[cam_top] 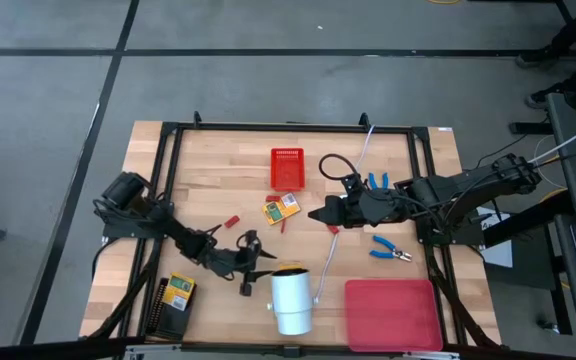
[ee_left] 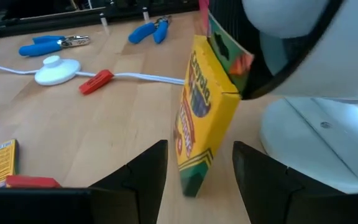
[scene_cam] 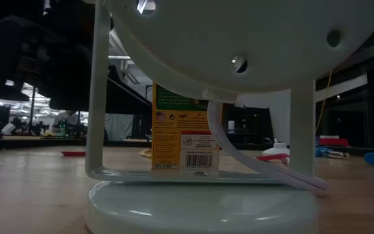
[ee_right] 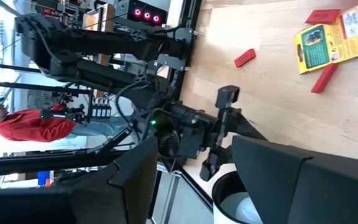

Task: Pick & Place School Supplies
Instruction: Put the yellow box crayon into the black bin

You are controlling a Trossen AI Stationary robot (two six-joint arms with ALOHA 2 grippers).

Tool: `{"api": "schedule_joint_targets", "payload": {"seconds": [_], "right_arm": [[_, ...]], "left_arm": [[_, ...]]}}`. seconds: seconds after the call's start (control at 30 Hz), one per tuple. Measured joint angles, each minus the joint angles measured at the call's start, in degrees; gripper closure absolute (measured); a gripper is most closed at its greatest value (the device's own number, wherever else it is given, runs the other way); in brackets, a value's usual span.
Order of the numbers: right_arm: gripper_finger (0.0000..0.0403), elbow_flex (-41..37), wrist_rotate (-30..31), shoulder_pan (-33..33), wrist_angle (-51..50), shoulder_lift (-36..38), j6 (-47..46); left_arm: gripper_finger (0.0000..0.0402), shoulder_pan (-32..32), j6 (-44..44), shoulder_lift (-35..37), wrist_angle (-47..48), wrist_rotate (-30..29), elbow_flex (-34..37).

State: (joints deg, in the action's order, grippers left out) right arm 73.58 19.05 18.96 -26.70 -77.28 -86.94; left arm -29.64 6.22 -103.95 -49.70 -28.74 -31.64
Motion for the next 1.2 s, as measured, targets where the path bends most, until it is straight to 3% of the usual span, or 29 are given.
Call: {"api": "schedule_joint_targets", "payload": {"seconds": [0.5,0.63,0.77,0.83,1.03,1.2], "right_arm": [[0.0191,0.00,-0.42,-0.11,0.07,0.84,1.31],[0.0191,-0.02,-0.43,-0.13,0.07,1.32,1.76],[0.0191,-0.02,-0.41,-0.13,0.09,1.59,1.95],[0.0191,-0.02,-0.22,-0.13,0.15,1.74,1.95],[0.0191,-0.02,0.29,-0.11,0.88,2.08,2.88],[0.0191,-0.02,1.55,-0.11,2.03,2.10,5.39]], "left_arm": [[0.0242,2.72,0.46,-6.29,-2.42,2.89,-3.80],[0.0290,3.34,1.86,-6.57,-2.32,1.99,-3.91],[0.0368,3.93,2.35,-6.24,-1.32,-0.45,-3.91],[0.0376,4.50,4.24,-6.18,-0.79,-0.45,-3.91],[0.0376,6.49,7.65,-1.89,6.13,-5.30,-3.25],[0.0376,10.43,7.34,6.68,14.77,-7.67,-1.38]]}}
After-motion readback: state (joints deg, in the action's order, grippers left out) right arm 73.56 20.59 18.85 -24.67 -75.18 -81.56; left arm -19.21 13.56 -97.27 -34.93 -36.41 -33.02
